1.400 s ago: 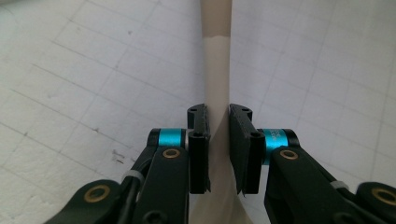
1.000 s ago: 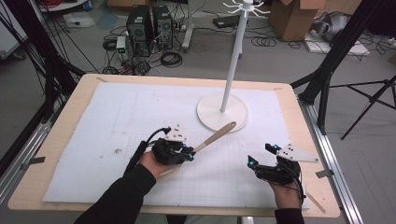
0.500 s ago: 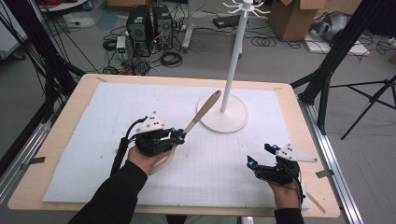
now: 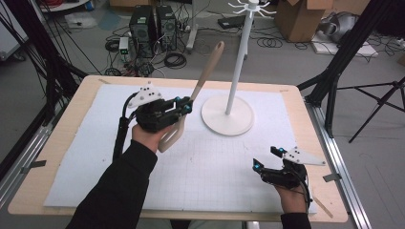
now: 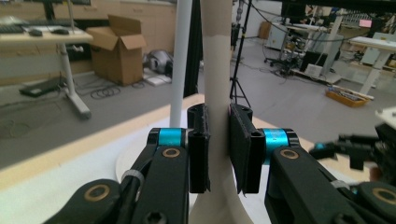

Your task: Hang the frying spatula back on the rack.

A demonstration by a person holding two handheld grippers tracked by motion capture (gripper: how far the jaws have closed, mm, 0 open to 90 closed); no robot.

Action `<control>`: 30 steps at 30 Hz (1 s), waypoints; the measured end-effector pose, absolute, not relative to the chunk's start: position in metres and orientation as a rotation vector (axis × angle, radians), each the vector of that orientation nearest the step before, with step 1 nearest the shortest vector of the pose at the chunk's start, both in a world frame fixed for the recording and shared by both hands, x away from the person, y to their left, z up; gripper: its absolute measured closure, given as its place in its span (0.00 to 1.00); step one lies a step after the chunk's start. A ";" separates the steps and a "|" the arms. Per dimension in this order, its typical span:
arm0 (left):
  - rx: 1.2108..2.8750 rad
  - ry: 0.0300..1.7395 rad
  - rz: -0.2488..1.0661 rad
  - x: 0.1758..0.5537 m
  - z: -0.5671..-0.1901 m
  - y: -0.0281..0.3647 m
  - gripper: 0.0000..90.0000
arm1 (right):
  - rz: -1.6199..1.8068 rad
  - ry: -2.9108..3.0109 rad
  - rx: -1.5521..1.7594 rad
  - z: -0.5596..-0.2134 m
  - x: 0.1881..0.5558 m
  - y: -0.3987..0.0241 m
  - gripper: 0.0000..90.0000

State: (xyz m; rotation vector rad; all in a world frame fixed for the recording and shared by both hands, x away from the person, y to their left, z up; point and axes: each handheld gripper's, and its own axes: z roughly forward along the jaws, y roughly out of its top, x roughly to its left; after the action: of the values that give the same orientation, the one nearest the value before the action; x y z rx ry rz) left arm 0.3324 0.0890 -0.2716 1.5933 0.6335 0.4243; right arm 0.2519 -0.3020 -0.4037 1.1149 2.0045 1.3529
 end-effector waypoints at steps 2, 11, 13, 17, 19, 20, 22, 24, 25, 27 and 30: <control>1.580 0.634 0.437 0.337 -0.262 0.086 0.86 | 1.358 2.001 1.109 -0.404 0.253 -0.302 0.18; 1.557 0.626 0.438 0.356 -0.236 0.075 0.86 | 1.371 1.995 1.115 -0.405 0.254 -0.305 0.18; 1.576 0.630 0.442 0.362 -0.233 0.072 0.86 | 1.373 1.997 1.116 -0.405 0.254 -0.305 0.18; 1.572 0.635 0.438 0.367 -0.230 0.069 0.86 | 1.374 1.999 1.118 -0.405 0.255 -0.305 0.18; 1.568 0.635 0.440 0.369 -0.228 0.067 0.86 | 1.377 2.003 1.119 -0.405 0.255 -0.305 0.18; 1.573 0.632 0.441 0.370 -0.227 0.065 0.86 | 1.377 2.003 1.119 -0.405 0.255 -0.305 0.18; 1.588 0.638 0.451 0.372 -0.226 0.063 0.86 | 1.382 2.002 1.122 -0.405 0.255 -0.305 0.18; 1.587 0.642 0.451 0.373 -0.226 0.062 0.86 | 1.382 2.002 1.130 -0.405 0.254 -0.305 0.18; 1.585 0.646 0.452 0.374 -0.226 0.062 0.86 | 1.383 2.002 1.122 -0.405 0.255 -0.305 0.18; 1.577 0.650 0.451 0.374 -0.226 0.062 0.86 | 1.384 2.002 1.121 -0.405 0.255 -0.305 0.18; 1.575 0.646 0.459 0.374 -0.226 0.062 0.86 | 1.384 2.006 1.125 -0.405 0.254 -0.305 0.18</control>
State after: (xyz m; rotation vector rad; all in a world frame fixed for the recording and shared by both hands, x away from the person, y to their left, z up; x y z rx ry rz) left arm 0.3744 0.0618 -0.2257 1.5749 0.6458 0.4590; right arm 0.2542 -0.3052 -0.4055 1.1252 2.0061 1.3837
